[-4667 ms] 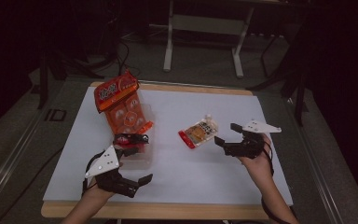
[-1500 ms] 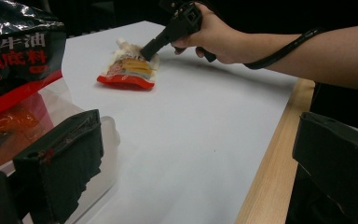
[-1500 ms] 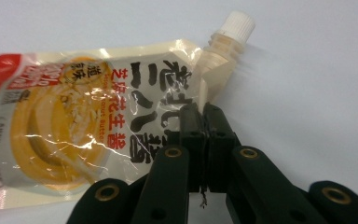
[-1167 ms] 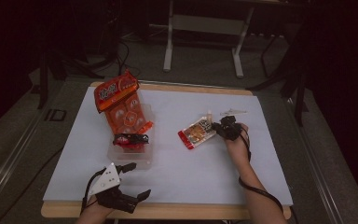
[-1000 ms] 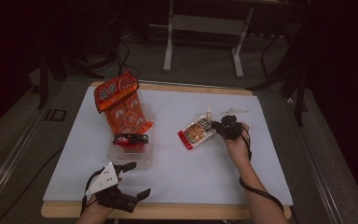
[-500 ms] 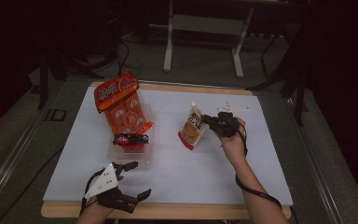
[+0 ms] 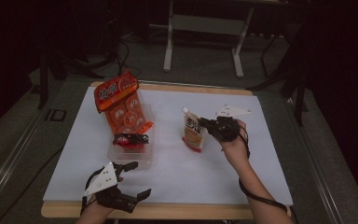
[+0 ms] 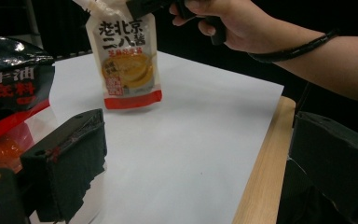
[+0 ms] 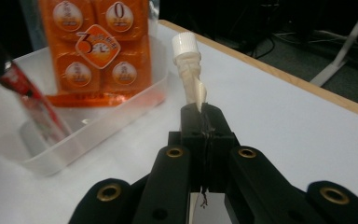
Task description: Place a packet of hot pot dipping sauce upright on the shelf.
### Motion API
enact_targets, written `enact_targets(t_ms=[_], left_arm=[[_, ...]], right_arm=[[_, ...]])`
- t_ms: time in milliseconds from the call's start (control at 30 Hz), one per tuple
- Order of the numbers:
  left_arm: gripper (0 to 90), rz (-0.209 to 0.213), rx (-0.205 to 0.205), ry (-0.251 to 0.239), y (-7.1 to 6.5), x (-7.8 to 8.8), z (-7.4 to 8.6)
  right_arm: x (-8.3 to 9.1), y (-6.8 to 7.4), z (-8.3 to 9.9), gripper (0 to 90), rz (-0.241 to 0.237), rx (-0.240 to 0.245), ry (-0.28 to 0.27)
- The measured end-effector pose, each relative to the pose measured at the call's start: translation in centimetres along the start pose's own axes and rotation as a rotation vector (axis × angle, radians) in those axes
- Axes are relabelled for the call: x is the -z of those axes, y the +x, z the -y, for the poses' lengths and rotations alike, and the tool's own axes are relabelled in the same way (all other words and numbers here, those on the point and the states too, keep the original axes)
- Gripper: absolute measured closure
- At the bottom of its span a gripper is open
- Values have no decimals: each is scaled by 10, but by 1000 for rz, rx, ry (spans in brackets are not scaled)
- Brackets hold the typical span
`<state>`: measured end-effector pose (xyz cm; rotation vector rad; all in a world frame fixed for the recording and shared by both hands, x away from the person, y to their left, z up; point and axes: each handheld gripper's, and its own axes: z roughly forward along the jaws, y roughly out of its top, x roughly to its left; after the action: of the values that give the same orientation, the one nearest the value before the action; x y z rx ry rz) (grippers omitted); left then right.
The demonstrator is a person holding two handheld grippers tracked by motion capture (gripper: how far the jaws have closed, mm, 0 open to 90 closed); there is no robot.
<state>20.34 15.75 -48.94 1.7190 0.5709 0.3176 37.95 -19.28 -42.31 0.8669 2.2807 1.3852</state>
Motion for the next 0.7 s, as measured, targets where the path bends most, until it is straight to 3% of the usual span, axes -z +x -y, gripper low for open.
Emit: enact_targets(t_ms=[267,700], left_arm=[[44,4,-14,11,-2,-3,-4],[45,28,-11,7,-4,-10,-14]], right_arm=[[19,13,-1,893,-29,37,-10],[50,42,-7,893,-126,86,-49]])
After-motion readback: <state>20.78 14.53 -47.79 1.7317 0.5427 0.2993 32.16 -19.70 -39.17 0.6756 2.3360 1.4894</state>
